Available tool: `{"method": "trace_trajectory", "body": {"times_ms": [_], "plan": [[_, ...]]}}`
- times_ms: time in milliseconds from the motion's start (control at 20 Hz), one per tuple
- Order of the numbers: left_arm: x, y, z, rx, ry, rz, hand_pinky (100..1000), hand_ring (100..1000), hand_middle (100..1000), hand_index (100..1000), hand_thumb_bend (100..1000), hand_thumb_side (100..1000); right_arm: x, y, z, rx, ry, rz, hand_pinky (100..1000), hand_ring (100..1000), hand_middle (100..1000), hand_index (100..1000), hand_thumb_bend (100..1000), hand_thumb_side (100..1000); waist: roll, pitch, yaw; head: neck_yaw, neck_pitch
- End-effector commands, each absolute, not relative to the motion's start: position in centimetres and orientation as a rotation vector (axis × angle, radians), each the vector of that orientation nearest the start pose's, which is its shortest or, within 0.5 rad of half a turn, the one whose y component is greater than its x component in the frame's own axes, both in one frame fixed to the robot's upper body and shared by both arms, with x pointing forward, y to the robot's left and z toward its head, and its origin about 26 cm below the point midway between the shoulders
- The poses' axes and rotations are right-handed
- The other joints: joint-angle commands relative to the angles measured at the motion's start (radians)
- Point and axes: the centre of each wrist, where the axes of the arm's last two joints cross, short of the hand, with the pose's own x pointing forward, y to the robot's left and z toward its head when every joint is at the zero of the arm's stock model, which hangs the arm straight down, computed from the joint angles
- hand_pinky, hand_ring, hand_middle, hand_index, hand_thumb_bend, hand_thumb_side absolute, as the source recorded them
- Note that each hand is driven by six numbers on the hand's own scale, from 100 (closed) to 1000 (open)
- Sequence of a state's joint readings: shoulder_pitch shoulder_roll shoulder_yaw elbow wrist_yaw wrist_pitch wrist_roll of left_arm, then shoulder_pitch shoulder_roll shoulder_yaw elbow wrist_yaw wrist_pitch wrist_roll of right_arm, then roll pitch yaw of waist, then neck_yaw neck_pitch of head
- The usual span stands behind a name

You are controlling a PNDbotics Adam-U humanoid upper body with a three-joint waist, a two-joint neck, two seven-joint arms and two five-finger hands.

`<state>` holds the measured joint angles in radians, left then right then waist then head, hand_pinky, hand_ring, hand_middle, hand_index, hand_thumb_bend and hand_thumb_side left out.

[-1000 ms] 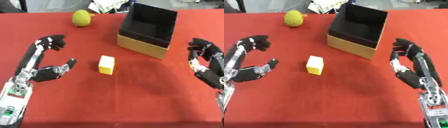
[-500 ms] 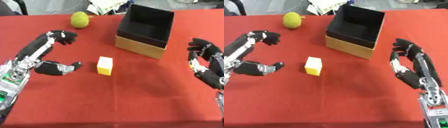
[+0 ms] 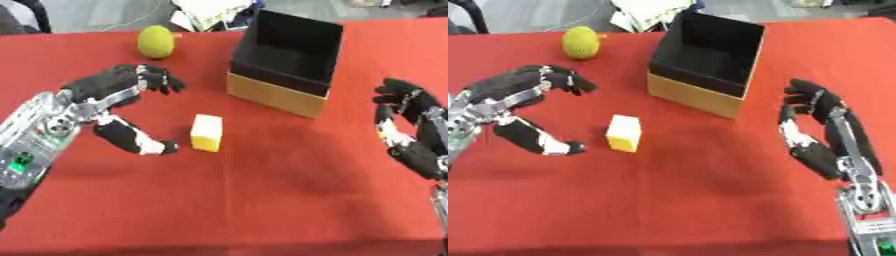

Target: Pick up objects on the table and place them in the box.

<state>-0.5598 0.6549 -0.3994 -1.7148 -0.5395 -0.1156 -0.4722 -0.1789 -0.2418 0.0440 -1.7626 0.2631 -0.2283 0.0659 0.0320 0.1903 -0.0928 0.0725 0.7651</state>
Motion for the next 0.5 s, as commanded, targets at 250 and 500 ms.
{"method": "trace_trajectory", "body": {"times_ms": [250,500], "plan": [[37.4,21.8,19.3,0.551,-1.576,-1.891,750,744,764,888,605,403,31.2,-26.3,10.7,-0.295,-2.125,0.612,701,748,745,865,100,481,-0.001,-0.019,-0.006,-0.001,0.005],[38.7,21.0,18.3,0.530,-1.539,-1.931,755,749,769,884,614,410,31.2,-26.3,10.7,-0.294,-2.125,0.612,701,748,745,865,100,479,-0.001,-0.020,-0.013,0.001,0.005]]}}
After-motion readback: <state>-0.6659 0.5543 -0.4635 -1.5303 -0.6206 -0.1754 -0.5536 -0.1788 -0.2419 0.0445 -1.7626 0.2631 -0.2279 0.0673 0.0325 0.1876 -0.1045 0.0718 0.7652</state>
